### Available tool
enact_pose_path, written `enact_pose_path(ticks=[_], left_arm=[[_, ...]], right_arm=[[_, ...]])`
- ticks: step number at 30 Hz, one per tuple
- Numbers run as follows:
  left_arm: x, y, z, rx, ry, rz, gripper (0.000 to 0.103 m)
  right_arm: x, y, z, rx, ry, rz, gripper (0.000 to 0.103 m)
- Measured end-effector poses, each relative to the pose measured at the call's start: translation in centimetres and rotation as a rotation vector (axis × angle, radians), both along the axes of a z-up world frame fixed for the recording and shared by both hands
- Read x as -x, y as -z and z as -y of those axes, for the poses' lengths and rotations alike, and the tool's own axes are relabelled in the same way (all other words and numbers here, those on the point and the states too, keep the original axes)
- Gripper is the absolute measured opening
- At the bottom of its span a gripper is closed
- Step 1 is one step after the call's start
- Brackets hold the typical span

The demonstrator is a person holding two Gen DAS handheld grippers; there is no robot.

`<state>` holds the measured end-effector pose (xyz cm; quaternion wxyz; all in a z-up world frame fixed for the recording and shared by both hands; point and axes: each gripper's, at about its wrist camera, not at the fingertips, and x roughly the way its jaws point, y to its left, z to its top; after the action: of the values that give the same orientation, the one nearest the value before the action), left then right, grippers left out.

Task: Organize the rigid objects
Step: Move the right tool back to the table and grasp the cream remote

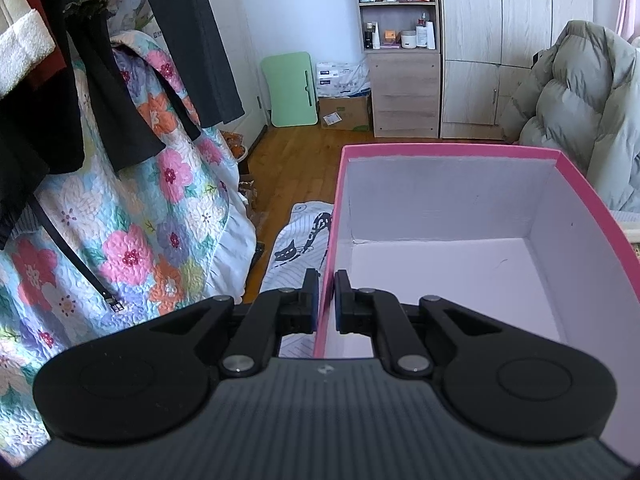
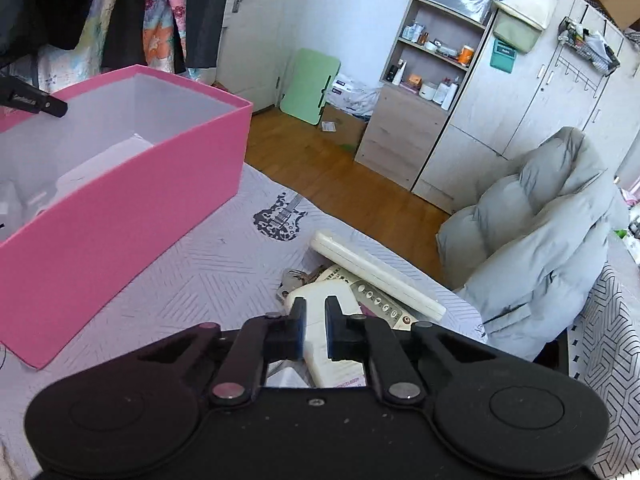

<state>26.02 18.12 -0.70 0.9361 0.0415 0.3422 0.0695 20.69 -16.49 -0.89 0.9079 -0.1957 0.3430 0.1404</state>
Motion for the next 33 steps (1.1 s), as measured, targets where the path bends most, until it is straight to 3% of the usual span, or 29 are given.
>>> enact_pose_path(ticks=[1,2,3,10,12,15,18,20,25,33], left_arm=[[0.1,0.0,0.0,-0.002,0.001,0.000,0.007],[0.1,0.0,0.1,-0.003,0.002,0.001,0.007],[0.1,0.0,0.0,-0.004,0.001,0.001,0.007],[0.1,-0.1,0.0,0.000,0.007,0.000,0.007],[0.1,-0.1,-0.1,0.000,0.007,0.000,0.007],[0.0,-0.1,-0.1,-0.005,0.004,-0.006,0.007],[-0.1,-0.2,-0.2,-0.005,0.003,-0.008,0.007],[-0.1,-0.2,-0.3,-0.009,0.004,-0.009,0.007],[-0.1,-0.3,-0.4,-0.004,0.004,-0.008,0.007],[-0.2,-0.3,-0.2,-0.006,0.003,-0.009,0.007]], right_arm=[[0.0,0.1,-0.1,0.013,-0.001,-0.001,0.026],[-0.3,0.2,-0.1,0.026,-0.017,-0.005,0.042],[-0.5,0.3,0.1,0.028,-0.042,-0.010,0.051],[-5.4,2.5,2.6,-0.063,-0.152,-0.185,0.056],[-6.3,3.4,2.5,-0.064,-0.174,-0.212,0.071],[-7.0,4.7,1.6,-0.003,-0.175,-0.225,0.070],[-7.2,4.8,1.5,-0.043,-0.144,-0.214,0.068],[-6.6,4.7,1.2,-0.017,-0.141,-0.190,0.067],[-3.3,2.5,0.6,0.018,-0.103,-0.042,0.065],[2.7,-0.3,0.3,0.071,-0.071,0.105,0.063]])
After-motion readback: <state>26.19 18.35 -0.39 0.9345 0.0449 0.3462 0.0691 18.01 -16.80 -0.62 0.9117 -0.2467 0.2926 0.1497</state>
